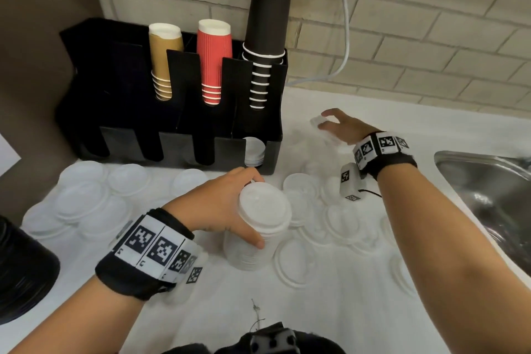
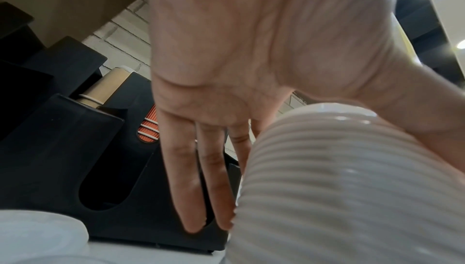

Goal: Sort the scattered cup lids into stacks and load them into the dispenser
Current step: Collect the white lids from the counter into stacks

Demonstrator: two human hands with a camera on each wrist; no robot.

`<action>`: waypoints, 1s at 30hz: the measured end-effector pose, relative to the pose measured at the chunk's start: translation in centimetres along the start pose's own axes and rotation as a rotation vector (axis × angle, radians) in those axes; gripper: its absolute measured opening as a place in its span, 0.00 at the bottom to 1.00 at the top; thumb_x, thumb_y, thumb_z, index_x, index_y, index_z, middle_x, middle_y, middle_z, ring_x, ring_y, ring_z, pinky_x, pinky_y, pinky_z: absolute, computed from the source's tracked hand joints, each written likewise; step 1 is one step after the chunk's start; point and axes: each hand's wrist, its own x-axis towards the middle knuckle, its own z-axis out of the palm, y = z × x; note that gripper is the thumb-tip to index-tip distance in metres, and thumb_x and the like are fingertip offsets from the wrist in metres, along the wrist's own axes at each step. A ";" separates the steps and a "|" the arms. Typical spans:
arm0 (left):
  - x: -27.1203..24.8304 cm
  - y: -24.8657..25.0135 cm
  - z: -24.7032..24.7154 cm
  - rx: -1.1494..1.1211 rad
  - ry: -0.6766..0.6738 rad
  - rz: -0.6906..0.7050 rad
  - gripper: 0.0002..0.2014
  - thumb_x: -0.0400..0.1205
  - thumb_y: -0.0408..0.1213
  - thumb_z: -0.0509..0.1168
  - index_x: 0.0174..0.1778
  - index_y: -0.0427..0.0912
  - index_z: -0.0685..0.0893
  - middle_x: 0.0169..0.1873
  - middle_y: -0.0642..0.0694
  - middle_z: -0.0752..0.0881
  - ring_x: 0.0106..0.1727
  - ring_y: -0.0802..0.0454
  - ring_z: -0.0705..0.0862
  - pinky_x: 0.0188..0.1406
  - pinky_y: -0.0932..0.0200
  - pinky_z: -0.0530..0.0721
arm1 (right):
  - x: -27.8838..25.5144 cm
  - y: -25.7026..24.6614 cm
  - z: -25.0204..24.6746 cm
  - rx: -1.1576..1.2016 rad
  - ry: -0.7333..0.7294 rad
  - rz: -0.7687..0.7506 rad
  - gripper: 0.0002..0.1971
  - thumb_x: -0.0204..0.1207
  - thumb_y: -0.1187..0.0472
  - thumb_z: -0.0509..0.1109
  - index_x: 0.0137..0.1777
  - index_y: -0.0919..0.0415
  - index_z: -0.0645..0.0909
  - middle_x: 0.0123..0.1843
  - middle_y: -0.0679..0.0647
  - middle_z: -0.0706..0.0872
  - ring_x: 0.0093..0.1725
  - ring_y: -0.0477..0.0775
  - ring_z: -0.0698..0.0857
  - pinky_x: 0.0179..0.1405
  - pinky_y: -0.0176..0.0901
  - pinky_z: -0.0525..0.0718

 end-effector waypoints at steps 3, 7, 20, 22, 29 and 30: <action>-0.1 -0.2 0.2 -0.018 0.018 0.019 0.37 0.55 0.49 0.87 0.56 0.62 0.75 0.56 0.64 0.76 0.59 0.61 0.78 0.59 0.55 0.82 | -5.1 -1.0 0.5 0.151 -0.021 -0.064 0.20 0.81 0.42 0.59 0.73 0.36 0.68 0.69 0.53 0.76 0.60 0.55 0.75 0.60 0.44 0.71; -0.5 -0.6 0.9 -0.057 0.053 0.034 0.39 0.56 0.49 0.86 0.61 0.65 0.74 0.58 0.63 0.72 0.61 0.61 0.77 0.63 0.56 0.78 | -12.5 -2.3 3.0 0.383 0.013 -0.222 0.15 0.83 0.47 0.60 0.68 0.33 0.73 0.65 0.43 0.79 0.59 0.44 0.77 0.46 0.27 0.71; -2.0 -1.1 3.1 -0.222 0.284 0.016 0.58 0.57 0.47 0.86 0.80 0.59 0.60 0.61 0.61 0.75 0.60 0.54 0.78 0.57 0.55 0.79 | -21.7 -3.5 12.1 0.666 0.295 -0.314 0.17 0.75 0.55 0.75 0.62 0.42 0.82 0.64 0.39 0.81 0.66 0.36 0.76 0.64 0.41 0.79; -2.2 -1.1 3.3 -0.225 0.300 0.015 0.60 0.57 0.48 0.86 0.81 0.60 0.57 0.61 0.61 0.75 0.58 0.55 0.78 0.54 0.57 0.78 | -21.8 -4.0 12.6 0.631 0.279 -0.312 0.18 0.75 0.54 0.74 0.64 0.42 0.81 0.66 0.41 0.80 0.66 0.33 0.75 0.66 0.40 0.76; -2.6 -0.9 3.7 -0.241 0.330 0.041 0.62 0.57 0.50 0.85 0.82 0.58 0.53 0.61 0.61 0.76 0.56 0.57 0.79 0.52 0.60 0.76 | -21.9 -5.6 13.0 0.536 0.238 -0.373 0.20 0.75 0.52 0.74 0.68 0.44 0.80 0.66 0.47 0.79 0.66 0.39 0.75 0.66 0.34 0.74; -2.6 -0.9 3.7 -0.241 0.330 0.042 0.62 0.57 0.50 0.85 0.82 0.58 0.53 0.61 0.60 0.76 0.56 0.57 0.79 0.53 0.59 0.77 | -21.9 -5.7 13.0 0.525 0.238 -0.382 0.20 0.75 0.52 0.75 0.68 0.44 0.80 0.66 0.47 0.79 0.66 0.40 0.75 0.67 0.36 0.74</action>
